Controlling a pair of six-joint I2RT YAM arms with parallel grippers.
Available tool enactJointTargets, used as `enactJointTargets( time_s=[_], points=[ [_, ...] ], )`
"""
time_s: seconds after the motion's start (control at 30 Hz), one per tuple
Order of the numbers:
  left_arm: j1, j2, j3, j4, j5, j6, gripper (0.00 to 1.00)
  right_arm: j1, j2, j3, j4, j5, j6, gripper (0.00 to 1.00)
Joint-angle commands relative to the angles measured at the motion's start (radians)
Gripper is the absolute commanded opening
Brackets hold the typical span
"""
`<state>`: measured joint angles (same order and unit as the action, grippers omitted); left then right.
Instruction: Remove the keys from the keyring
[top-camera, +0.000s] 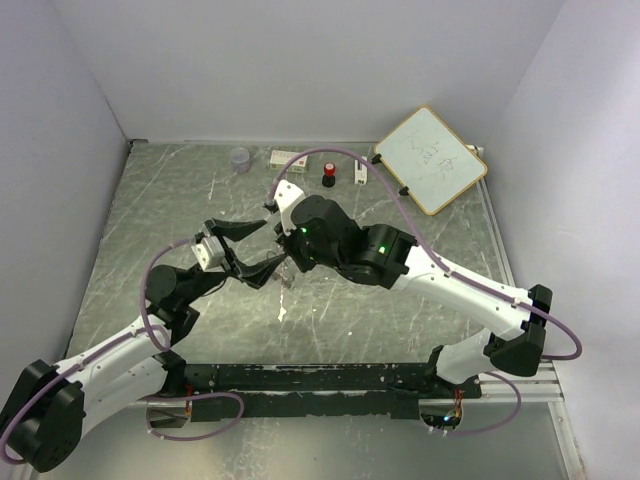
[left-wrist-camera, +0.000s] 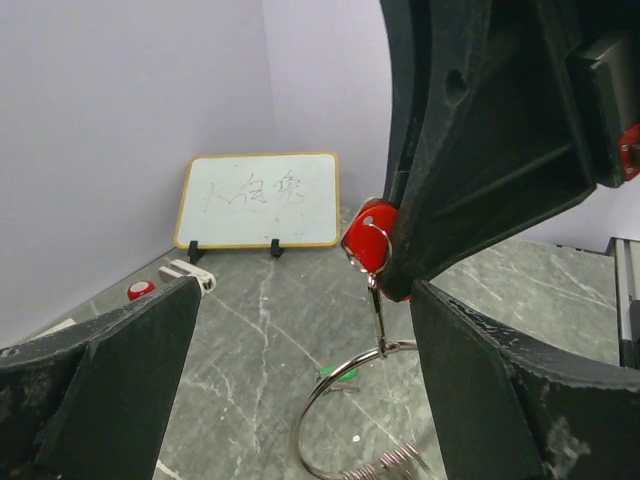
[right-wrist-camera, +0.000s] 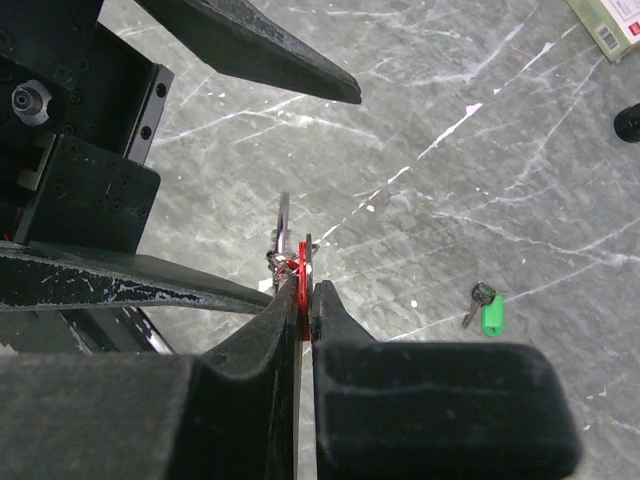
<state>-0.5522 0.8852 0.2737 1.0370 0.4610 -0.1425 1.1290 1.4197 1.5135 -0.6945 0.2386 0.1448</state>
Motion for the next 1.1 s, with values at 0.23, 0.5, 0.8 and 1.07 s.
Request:
enactJointTargets(
  time_s=[0.23,0.5,0.8,1.07],
  points=[
    [-0.005,-0.016,0.006,0.049,0.064,0.018,0.93,0.002,-0.021,0.035,0.011,-0.014,-0.021,0.00],
    [-0.004,-0.007,0.001,0.034,0.066,0.025,0.81,0.002,-0.025,0.035,0.017,0.018,-0.019,0.00],
    [-0.005,-0.036,-0.005,-0.016,0.046,0.055,0.67,0.001,-0.020,0.040,0.018,0.028,-0.020,0.00],
    [-0.006,-0.017,-0.022,0.008,0.045,0.032,0.62,0.002,-0.005,0.057,0.014,0.039,-0.011,0.00]
  ],
)
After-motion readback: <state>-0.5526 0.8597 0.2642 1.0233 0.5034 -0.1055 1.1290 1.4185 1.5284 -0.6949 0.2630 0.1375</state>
